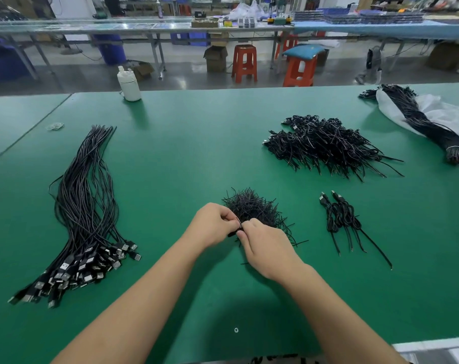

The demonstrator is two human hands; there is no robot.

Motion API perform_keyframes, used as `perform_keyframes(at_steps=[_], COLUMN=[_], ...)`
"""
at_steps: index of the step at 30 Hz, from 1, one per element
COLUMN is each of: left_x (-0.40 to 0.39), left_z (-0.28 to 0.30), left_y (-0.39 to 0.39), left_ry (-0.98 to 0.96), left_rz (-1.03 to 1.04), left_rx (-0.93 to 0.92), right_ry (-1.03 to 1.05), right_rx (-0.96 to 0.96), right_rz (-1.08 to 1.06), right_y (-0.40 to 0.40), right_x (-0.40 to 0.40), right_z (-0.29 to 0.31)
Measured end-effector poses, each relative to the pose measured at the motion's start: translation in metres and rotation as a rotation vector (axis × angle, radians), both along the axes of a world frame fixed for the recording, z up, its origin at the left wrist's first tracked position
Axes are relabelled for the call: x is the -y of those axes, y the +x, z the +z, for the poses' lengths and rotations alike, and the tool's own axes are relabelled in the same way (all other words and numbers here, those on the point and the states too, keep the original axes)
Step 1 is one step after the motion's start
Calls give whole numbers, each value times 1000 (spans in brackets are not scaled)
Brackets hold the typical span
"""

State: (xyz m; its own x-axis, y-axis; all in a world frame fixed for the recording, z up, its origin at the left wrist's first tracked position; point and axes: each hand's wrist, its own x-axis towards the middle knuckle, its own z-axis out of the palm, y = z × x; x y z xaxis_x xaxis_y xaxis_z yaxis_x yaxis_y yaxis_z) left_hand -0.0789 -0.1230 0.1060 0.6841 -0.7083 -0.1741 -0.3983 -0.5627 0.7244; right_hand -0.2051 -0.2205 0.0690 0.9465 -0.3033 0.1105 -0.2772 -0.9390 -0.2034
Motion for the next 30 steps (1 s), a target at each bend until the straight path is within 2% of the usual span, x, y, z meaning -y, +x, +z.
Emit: perform_keyframes(at_steps=[4,7,12,18,23,30], left_x=[-2,-4,-6,-4,-7,-9], left_z=[-3,-7,-11,-15,-20,-12], left_y=[1,2,2,2,4,7], left_ry=[20,12,-41,-84,-146,-59], left_rz=[-1,9,73,109,148,38], left_rx=[-7,-80,-270,-393,-356,-262], right_ry=[46,97,33,-15,-52,-162], right_rx=[-27,-35,-60,-65,-71,-62], right_rz=[12,23,32,54,75,110], right_y=[0,0,-1,-1,0,-1], right_x=[-1,0,2,2,2,5], right_z=[-1,-2,-3,-2,-2,0])
